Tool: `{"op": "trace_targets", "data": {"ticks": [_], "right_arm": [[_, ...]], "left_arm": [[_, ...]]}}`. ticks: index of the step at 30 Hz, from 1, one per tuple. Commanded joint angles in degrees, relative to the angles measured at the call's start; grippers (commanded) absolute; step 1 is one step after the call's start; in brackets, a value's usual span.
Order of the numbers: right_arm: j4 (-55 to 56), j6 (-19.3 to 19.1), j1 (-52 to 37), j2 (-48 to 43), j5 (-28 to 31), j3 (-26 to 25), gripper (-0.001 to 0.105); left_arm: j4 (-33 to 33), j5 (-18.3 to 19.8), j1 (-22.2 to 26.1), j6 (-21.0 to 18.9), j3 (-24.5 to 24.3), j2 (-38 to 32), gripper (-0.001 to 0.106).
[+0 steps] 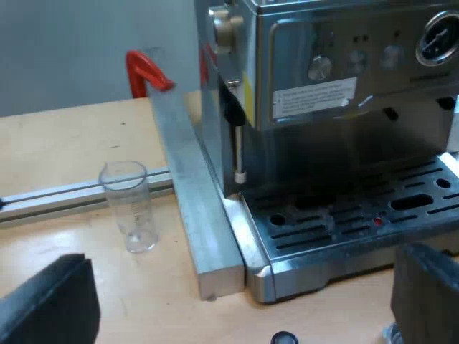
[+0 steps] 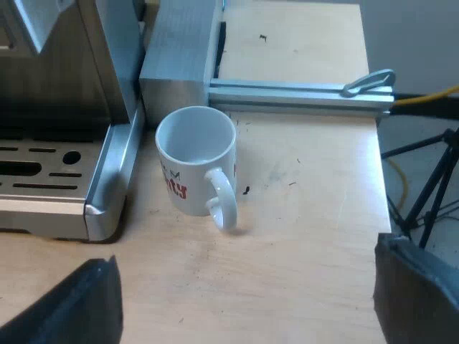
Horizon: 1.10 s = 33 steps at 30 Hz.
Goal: Grind coffee beans and then tamp
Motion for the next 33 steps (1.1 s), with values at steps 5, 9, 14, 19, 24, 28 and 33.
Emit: {"op": "trace_targets", "data": {"ticks": [5,9,14,19,24,28,33], "right_arm": [[1.93,1.0,-0.26,-8.55,-0.12,-0.5,0.072],[3.72,2.34,-0.26,-13.66,-0.12,-0.5,0.072],[8.62,2.75,-0.01,-15.51,-0.51,-1.34,0.072],[7.69,2.75,-0.03,-15.63,-5.92,-1.11,0.072],[5.1,2.75,-0.03,-15.63,-7.52,-0.68,0.072],[-1.46,4.12,-0.03,-15.63,-7.79,1.71,0.072],[-6.89,5.43,-0.03,-15.52,-7.79,5.22,0.072]], "left_arm": [[2.92,-3.69,0.11,1.03,-0.05,-5.55,0.084],[6.25,-4.66,0.11,1.02,-0.05,-10.23,0.084],[9.75,-6.77,0.11,1.02,-0.16,-13.04,0.084],[10.93,-11.8,0.11,0.91,0.0,-12.88,0.084],[6.4,-13.15,0.11,0.92,1.3,-12.88,0.084],[-0.05,-14.18,0.11,0.92,4.26,-12.88,0.084],[-7.02,-17.57,0.11,-0.6,8.95,-12.77,0.084]]}}
